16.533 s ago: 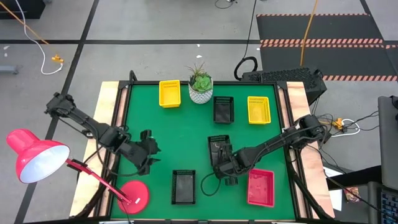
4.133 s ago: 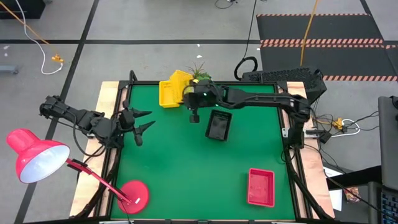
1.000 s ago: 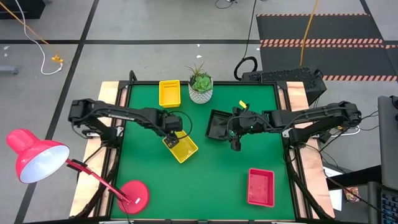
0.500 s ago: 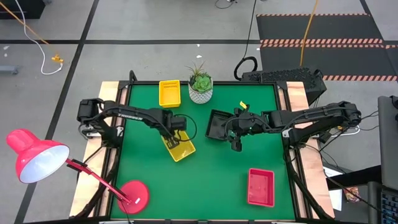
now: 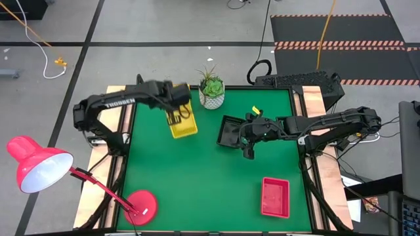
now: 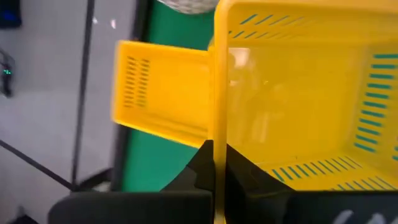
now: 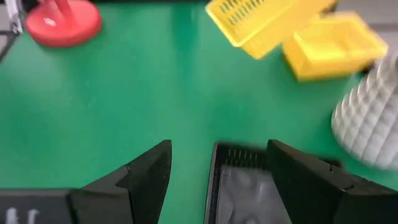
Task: Stack baskets by color
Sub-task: Stack the right yellow bin on the left stacked yellow bins
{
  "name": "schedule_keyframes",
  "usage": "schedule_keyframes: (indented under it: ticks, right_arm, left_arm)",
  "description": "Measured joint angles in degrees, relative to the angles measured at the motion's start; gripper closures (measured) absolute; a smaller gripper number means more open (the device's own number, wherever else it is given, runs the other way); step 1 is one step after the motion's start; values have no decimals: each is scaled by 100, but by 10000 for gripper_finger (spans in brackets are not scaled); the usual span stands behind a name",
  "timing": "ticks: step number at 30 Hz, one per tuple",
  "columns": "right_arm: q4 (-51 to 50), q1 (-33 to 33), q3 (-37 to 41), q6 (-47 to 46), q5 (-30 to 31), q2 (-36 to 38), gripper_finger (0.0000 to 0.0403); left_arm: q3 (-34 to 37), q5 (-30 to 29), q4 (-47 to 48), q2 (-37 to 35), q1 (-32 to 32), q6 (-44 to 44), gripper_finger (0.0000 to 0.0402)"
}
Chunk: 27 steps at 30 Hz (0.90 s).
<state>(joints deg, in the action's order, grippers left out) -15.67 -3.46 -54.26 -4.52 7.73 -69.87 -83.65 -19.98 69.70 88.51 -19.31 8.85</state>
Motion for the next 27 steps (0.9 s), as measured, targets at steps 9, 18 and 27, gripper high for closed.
schedule_keyframes:
  ticks: [9, 18, 27]
  right_arm:
    - [1953, 92, -2, 1598, 4, 30, 147]
    - [2375, 542, -9, 1859, 594, 105, 147]
    - [2040, 814, -9, 1717, 577, 94, 147]
  left_arm:
    - [-731, 469, 43, 312, -1731, 2084, 400]
    - [-724, 922, -569, 909, -2856, 3244, 400]
    - [-757, 1155, -945, 1541, -2983, 3525, 400]
